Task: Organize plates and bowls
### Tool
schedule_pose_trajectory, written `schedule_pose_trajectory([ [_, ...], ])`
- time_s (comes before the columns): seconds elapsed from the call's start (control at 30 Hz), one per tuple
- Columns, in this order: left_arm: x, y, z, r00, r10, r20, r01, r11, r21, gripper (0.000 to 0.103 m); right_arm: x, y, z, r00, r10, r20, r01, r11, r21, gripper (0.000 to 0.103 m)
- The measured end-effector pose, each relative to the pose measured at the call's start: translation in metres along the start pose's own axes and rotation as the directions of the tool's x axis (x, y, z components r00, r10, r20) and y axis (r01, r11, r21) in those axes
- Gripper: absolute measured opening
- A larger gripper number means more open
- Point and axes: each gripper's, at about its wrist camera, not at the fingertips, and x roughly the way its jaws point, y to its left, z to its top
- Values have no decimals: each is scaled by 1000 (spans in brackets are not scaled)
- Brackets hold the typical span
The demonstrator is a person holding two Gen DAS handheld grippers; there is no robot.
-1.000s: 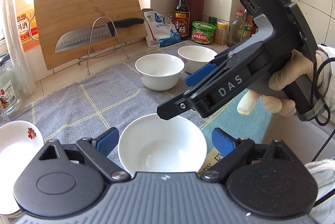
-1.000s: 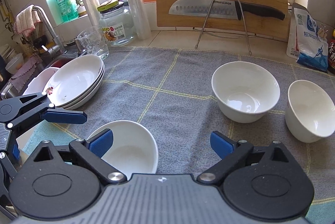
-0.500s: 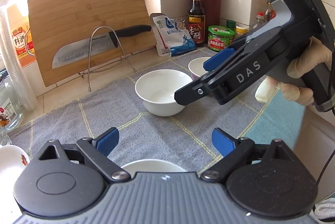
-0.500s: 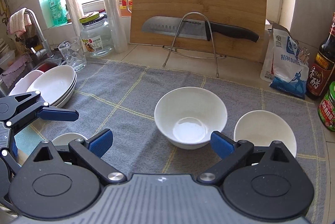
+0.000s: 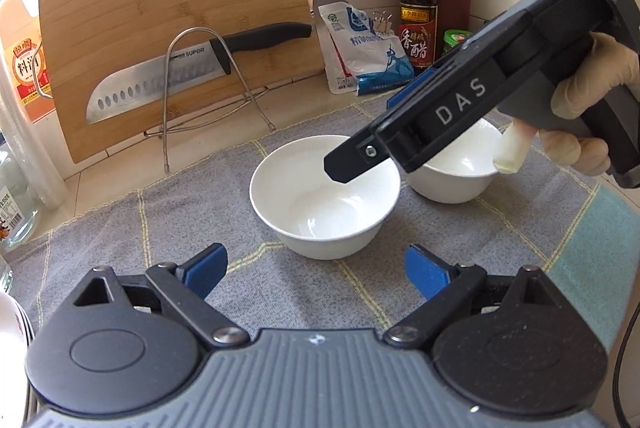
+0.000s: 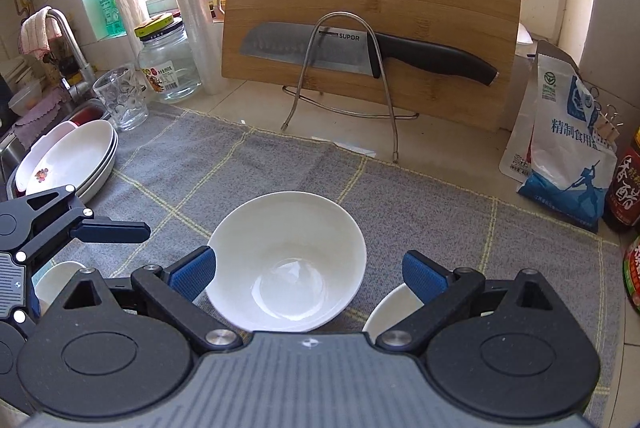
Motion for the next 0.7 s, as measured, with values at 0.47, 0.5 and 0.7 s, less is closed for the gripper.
schedule_pose_trajectory([
  [0.47, 44, -7, 11, 997, 33, -70, -34, 999, -5, 93, 36, -20, 14, 992, 98, -83, -102, 994, -43, 92],
  [0.5, 46, -8, 11, 996, 31, -78, -32, 999, -4, 92, 38, -21, 14, 991, 102, -89, -107, 993, -46, 91],
  [0.7, 51, -7, 15, 996, 30, -88, -30, 1000, -7, 89, 46, -23, 14, 985, 133, -114, -139, 989, -48, 83],
])
